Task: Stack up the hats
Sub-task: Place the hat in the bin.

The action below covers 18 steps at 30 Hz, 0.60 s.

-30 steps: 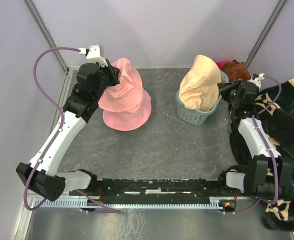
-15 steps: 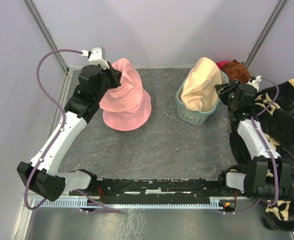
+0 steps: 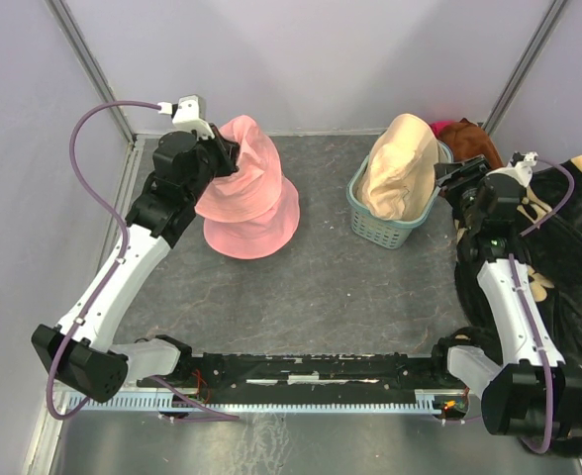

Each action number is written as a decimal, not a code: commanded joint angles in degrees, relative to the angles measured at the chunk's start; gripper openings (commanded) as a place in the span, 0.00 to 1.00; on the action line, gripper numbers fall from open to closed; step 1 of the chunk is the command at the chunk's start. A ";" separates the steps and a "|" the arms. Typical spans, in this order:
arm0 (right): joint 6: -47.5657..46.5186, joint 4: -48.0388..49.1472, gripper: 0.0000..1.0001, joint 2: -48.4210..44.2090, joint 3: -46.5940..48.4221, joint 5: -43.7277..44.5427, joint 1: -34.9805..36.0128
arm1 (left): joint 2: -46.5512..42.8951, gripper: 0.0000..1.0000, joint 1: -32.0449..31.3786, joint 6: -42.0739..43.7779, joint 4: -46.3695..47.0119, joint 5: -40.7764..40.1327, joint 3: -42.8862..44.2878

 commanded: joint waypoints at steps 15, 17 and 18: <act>-9.97 -5.84 0.63 1.62 19.12 1.58 21.62 | -2.07 0.03 0.64 -2.20 1.62 1.72 -1.45; -10.91 -6.23 0.63 5.59 22.19 1.99 25.89 | -1.80 0.03 0.69 -2.30 1.65 1.81 -1.68; -11.32 -6.40 0.63 7.89 23.74 2.01 28.08 | -1.72 0.03 0.69 -2.29 1.64 1.89 -1.78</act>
